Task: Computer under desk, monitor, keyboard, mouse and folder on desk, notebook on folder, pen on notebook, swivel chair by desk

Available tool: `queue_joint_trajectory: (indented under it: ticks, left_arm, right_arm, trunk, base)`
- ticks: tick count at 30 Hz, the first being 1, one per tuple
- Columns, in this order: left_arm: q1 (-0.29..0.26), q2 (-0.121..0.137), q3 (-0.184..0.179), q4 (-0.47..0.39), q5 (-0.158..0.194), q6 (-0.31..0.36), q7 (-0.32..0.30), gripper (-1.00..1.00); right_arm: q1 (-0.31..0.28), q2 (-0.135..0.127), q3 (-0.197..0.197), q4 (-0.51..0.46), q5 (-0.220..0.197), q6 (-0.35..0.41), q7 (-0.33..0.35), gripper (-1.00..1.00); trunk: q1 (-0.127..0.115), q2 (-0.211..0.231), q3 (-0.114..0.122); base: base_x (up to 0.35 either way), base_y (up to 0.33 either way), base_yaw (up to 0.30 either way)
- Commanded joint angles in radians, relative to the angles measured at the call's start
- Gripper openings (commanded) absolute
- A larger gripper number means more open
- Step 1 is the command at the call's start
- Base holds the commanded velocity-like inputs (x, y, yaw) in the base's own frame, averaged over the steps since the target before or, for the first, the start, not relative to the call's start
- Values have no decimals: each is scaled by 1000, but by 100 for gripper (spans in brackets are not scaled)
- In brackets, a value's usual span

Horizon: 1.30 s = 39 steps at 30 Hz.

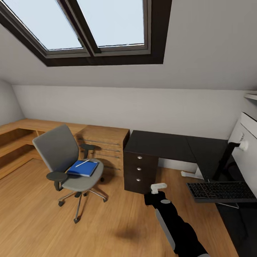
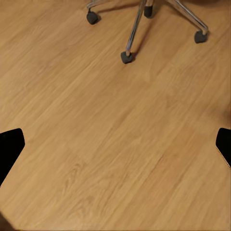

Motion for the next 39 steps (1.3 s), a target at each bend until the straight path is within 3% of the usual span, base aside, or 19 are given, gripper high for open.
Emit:
queue_joint_trajectory:
  ticks: [1, 7, 8, 9, 11, 12, 15, 17, 18, 20, 23, 24, 26, 28, 29, 30, 31, 37, 39]
  left_arm:
    - [-1, 0, 3, 0, -2, -3, 0, 100]
    - [-1, -3, -8, 1, -2, 6, -1, 100]
    - [-1, -57, -92, 1, -27, 7, 4, 100]
    - [-1, -68, -120, 0, -36, 7, 5, 100]
    - [-1, -77, -145, -4, -42, 6, 6, 100]
    - [-1, -91, -169, -29, -48, 7, 7, 100]
    - [-1, -110, -186, -137, -53, 26, 8, 100]
    - [-1, -115, -190, -224, -54, 86, 8, 100]
    - [-1, -117, -191, -295, -54, 155, 9, 100]
    - [-1, -119, -193, -495, -55, 376, 10, 100]
    - [-1, -121, -193, -661, -54, 543, 10, 100]
    - [-1, -122, -192, -790, -52, 654, 10, 100]
    - [-1, -126, -192, -926, -51, 780, 11, 100]
    - [-2, -131, -192, -1001, -50, 859, 13, 100]
    - [-8, -146, -192, -1093, -50, 965, 14, 100]
    - [-18, -157, -192, -1137, -49, 1021, 15, 100]
    - [-42, -172, -188, -1198, -49, 1094, 13, 100]
    - [-52, -167, -185, -1222, -50, 1126, 10, 100]
    - [-53, -141, -186, -1225, -51, 1126, 8, 100]
  right_arm:
    - [-1, 0, 2, -1, -10, 4, -7, -100]
    - [-1, 0, 2, -4, -10, 4, -7, -100]
    - [-1, -3, 1, -70, -9, 12, -8, -100]
    - [0, -5, 1, -98, -9, 18, -8, -100]
    - [0, -6, -1, -122, -10, 26, -9, -100]
    - [0, -8, -4, -144, -10, 40, -9, -100]
    - [-1, -5, -5, -160, -11, 59, -12, -100]
    - [-1, -4, -5, -164, -11, 64, -21, -100]
    - [-2, -2, -5, -167, -12, 67, -33, -100]
    - [-8, 1, -5, -169, -17, 76, -73, -100]
    - [-30, 2, -7, -166, -24, 91, -96, -100]
    - [-66, 5, -8, -153, -32, 105, -104, -100]
    - [-118, 11, -18, -114, -52, 121, -108, -100]
    - [-153, 13, -30, -81, -73, 130, -110, -100]
    - [-209, 17, -54, -18, -119, 138, -110, -100]
    - [-242, 18, -68, 29, -156, 140, -111, -100]
    - [-296, 20, -82, 134, -243, 137, -112, -100]
    - [-319, 18, -90, 182, -291, 130, -110, -100]
    - [-318, 19, -88, 185, -292, 129, -111, -100]
  trunk:
    - [-3, 6, 2]
    - [-11, 20, 8]
    - [-11, 20, 8]
    - [-11, 20, 8]
    - [-11, 20, 8]
    - [-11, 20, 8]
    - [-11, 20, 8]
    - [-11, 20, 8]
    - [-11, 20, 8]
    - [-11, 20, 8]
    - [-11, 20, 8]
    - [-11, 20, 8]
    - [-11, 20, 8]
    - [-11, 20, 8]
    - [-11, 20, 8]
    - [-11, 20, 8]
    - [-11, 20, 8]
    - [-11, 20, 8]
    - [-11, 20, 8]
  base:
    - [328, 77, 0]
    - [298, 53, 0]
    - [24, 2, 0]
    - [15, 1, 0]
    - [11, 1, 0]
    - [5, 0, 0]
    - [2, 0, 0]
    - [1, 0, 0]
    - [0, 0, 0]
    - [0, 0, 0]
    - [0, 0, 0]
    - [0, 0, 0]
    - [0, 0, 0]
    - [0, 0, 0]
    - [0, 0, 0]
    - [0, 0, 0]
    - [0, 0, 0]
    - [0, 0, 0]
    - [0, 0, 0]
